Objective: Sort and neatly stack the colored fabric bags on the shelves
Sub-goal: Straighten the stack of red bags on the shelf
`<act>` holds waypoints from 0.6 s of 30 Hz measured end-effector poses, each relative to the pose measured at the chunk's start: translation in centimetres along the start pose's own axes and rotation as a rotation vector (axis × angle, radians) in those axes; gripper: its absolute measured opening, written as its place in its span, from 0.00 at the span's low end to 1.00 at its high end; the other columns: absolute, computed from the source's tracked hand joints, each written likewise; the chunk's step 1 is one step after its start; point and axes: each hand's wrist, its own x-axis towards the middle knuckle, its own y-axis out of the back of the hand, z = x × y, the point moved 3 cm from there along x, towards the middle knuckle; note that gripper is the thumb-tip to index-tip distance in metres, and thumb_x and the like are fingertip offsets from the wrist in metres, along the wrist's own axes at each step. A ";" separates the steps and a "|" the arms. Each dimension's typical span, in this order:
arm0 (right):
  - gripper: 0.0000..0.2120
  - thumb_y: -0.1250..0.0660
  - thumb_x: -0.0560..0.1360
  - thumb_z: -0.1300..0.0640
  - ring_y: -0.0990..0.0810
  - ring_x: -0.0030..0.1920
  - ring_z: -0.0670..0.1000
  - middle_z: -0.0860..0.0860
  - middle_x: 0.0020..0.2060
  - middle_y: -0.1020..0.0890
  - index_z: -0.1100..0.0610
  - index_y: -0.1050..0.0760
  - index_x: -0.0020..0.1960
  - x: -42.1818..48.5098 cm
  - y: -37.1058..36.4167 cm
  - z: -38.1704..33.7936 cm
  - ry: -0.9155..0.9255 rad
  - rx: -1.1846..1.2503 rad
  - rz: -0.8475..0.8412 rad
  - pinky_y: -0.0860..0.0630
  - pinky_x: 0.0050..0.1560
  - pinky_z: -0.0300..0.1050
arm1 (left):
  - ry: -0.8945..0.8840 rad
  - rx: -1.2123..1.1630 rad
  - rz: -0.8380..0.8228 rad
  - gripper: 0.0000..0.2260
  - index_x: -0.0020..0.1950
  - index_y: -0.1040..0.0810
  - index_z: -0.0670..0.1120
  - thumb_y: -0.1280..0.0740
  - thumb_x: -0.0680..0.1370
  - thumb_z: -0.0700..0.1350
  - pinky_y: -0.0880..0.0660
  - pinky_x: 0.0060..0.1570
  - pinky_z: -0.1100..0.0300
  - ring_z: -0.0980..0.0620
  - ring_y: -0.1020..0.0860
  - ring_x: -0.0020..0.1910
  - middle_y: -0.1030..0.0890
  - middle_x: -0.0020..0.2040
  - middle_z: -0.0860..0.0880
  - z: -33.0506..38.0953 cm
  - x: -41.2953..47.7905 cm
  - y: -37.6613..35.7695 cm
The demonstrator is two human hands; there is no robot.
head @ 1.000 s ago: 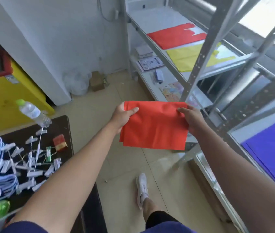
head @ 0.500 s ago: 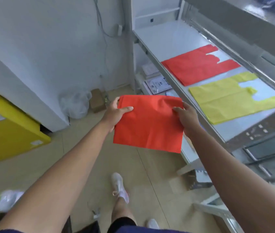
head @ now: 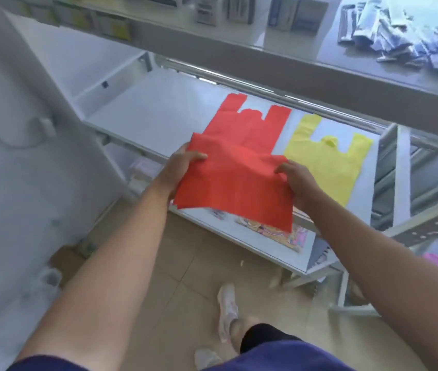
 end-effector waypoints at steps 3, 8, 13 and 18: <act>0.08 0.35 0.73 0.67 0.22 0.31 0.53 0.55 0.36 0.21 0.57 0.19 0.44 5.0 -0.9 -2.0 -0.029 -0.060 0.087 0.25 0.38 0.47 | -0.029 0.458 -0.011 0.11 0.60 0.16 0.41 0.30 0.78 0.38 0.30 0.39 0.73 0.51 0.24 0.53 0.18 0.51 0.47 2.6 8.6 0.6; 0.07 0.33 0.74 0.63 0.20 0.37 0.50 0.54 0.44 0.20 0.56 0.21 0.51 13.7 -3.7 -7.9 0.122 -0.194 0.076 0.22 0.38 0.45 | -0.220 0.421 0.084 0.11 0.58 0.17 0.45 0.29 0.76 0.39 0.32 0.32 0.76 0.55 0.22 0.46 0.20 0.48 0.48 8.4 19.1 1.7; 0.03 0.31 0.78 0.55 0.19 0.43 0.49 0.53 0.49 0.19 0.54 0.23 0.49 17.7 -5.3 -13.9 0.296 -0.119 0.261 0.18 0.49 0.47 | -0.378 -0.019 0.164 0.13 0.50 0.16 0.45 0.28 0.66 0.38 0.18 0.47 0.52 0.52 0.17 0.41 0.15 0.41 0.49 12.0 23.8 3.5; 0.16 0.31 0.70 0.54 0.18 0.44 0.54 0.55 0.51 0.14 0.51 0.18 0.58 21.8 -5.6 -10.6 0.389 -0.114 0.286 0.21 0.48 0.54 | -0.352 0.152 0.067 0.23 0.65 0.18 0.52 0.29 0.70 0.41 0.22 0.43 0.59 0.53 0.18 0.41 0.13 0.47 0.51 7.5 27.8 5.0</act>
